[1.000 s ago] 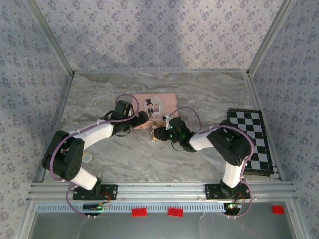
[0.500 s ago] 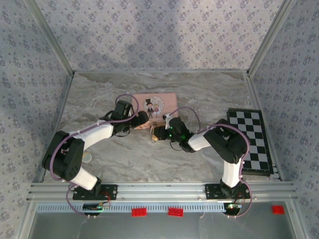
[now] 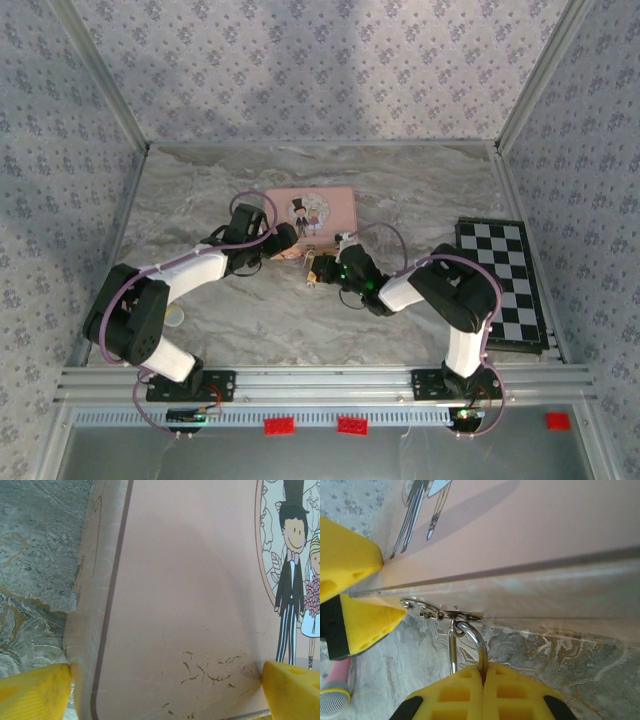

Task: Unlock a padlock with a key

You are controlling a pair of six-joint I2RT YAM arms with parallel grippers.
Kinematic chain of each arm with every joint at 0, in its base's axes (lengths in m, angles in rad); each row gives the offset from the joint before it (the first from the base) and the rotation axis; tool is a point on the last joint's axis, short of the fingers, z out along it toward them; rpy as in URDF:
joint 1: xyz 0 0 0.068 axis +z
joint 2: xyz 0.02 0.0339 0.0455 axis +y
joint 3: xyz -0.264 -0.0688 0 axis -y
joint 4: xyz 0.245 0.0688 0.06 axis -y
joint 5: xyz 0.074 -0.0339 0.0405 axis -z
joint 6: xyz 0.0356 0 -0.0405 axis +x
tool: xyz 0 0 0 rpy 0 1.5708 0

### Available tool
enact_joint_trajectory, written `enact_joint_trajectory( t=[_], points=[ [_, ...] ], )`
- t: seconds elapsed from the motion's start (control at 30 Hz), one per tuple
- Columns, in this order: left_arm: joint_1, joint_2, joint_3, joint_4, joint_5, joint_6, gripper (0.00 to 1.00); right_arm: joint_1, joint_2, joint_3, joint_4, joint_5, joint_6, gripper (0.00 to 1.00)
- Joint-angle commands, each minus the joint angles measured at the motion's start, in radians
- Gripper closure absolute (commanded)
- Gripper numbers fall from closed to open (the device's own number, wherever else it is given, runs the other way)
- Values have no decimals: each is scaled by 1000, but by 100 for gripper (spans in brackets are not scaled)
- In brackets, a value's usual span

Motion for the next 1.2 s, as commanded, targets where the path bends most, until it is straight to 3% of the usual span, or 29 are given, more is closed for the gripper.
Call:
enact_joint_trajectory(
  t=[0.0,1.17],
  points=[
    [-22,-2,-23,-48,-1,-20,5,-9,-3,-32,70,81,141,100],
    [-54,28,-24,-18,-18,-78,5,-10,-48,-68,208,221,289,100]
  ],
)
